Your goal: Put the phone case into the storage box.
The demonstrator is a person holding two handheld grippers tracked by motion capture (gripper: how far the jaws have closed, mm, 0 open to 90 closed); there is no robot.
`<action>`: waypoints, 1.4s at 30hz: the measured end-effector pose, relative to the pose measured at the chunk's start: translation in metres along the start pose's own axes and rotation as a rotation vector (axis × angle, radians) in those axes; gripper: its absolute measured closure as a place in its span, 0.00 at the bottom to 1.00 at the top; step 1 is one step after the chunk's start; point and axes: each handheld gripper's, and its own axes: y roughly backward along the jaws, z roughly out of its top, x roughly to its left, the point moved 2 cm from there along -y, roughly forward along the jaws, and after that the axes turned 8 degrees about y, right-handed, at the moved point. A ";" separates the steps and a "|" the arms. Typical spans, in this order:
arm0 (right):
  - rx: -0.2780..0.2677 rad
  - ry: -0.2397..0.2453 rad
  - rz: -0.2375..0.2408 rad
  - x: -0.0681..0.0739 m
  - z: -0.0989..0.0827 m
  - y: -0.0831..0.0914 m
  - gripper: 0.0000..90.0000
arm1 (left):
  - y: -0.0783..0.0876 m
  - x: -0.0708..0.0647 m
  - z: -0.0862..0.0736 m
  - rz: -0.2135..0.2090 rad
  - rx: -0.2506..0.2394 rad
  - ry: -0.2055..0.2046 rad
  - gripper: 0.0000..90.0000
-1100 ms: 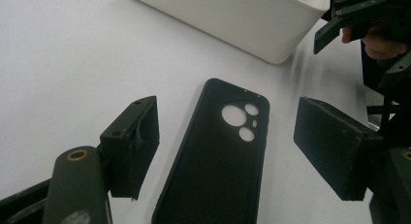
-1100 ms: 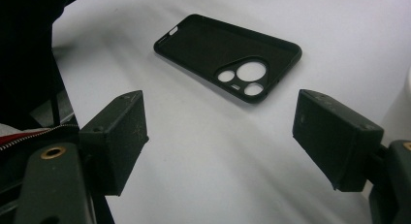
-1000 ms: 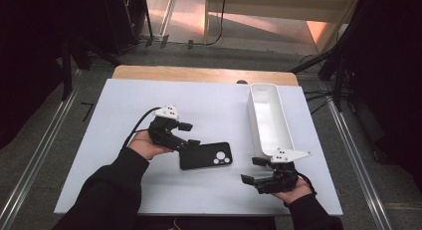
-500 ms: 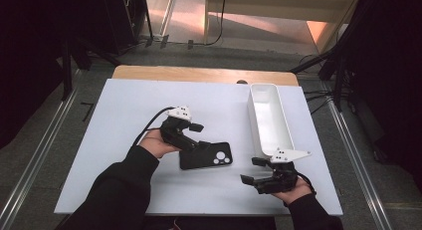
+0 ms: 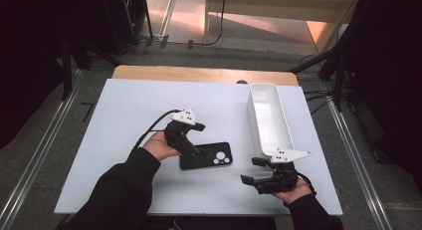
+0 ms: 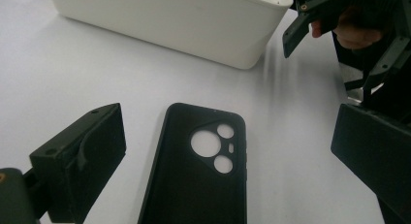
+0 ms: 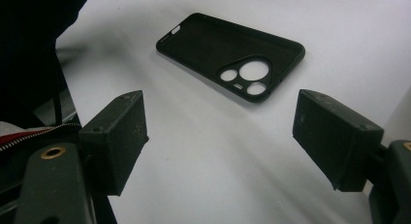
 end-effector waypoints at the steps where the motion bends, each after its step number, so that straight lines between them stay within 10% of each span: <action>1: 0.000 0.000 0.001 0.000 0.000 0.000 0.21 | -0.001 0.000 0.000 0.006 -0.001 -0.007 0.00; 42: 0.008 0.009 0.016 0.001 0.000 -0.001 0.21 | -0.026 0.011 -0.033 0.037 0.044 -0.010 0.00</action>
